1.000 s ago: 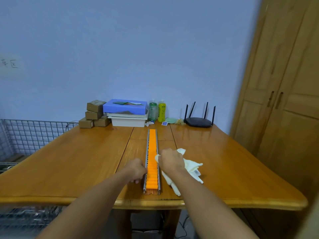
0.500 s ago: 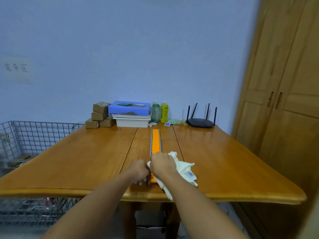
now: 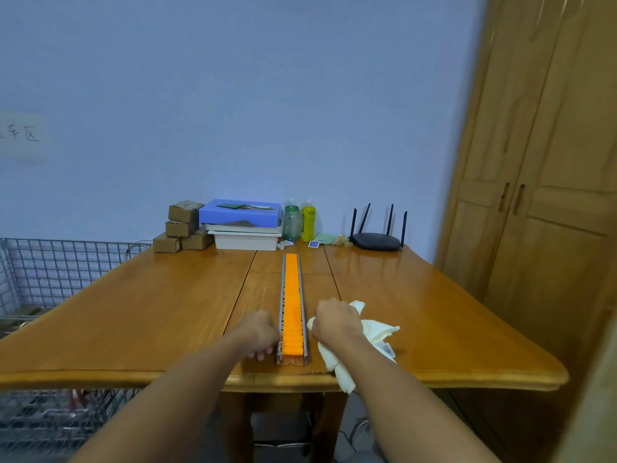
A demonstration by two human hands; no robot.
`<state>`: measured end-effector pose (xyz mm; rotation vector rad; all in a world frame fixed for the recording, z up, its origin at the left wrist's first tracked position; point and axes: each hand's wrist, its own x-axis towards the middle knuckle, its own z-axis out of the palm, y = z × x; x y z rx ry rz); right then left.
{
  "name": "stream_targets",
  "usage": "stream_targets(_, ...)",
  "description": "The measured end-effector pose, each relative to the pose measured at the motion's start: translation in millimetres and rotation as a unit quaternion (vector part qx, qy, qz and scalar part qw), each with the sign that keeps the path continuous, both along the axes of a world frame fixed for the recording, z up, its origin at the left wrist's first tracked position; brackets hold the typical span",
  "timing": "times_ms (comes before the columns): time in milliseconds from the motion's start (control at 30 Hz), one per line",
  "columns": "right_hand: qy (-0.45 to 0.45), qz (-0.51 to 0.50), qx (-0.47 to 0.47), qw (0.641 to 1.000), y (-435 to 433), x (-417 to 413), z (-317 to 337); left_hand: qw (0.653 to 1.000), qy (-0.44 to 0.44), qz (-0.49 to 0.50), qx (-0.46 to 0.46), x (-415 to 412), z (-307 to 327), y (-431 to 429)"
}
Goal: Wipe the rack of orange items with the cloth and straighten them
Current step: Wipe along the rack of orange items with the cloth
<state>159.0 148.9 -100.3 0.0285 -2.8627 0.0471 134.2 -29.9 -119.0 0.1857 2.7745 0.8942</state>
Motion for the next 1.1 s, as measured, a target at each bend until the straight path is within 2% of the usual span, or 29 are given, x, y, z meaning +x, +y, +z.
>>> stream_targets(233, 0.049, 0.033, -0.020, 0.998, -23.8, 7.6, 24.7, 1.000, -0.002, 0.001, -0.026, 7.6, 2.6, 6.0)
stream_targets(500, 0.014, 0.058, 0.000, 0.998, -58.8, 20.2, -0.3, 0.999, -0.012, 0.006, -0.049, 16.9, 3.7, 10.8)
stream_targets(900, 0.030, 0.055, 0.046, 0.997, -38.6, 36.4, -12.0, 0.998, 0.002, 0.026, -0.062, 16.9, 2.5, 14.1)
stream_targets(1100, 0.011, 0.033, 0.044, 0.998, -24.1, 40.6, -10.8, 0.997, -0.001, 0.023, -0.077, 17.1, 5.3, 13.0)
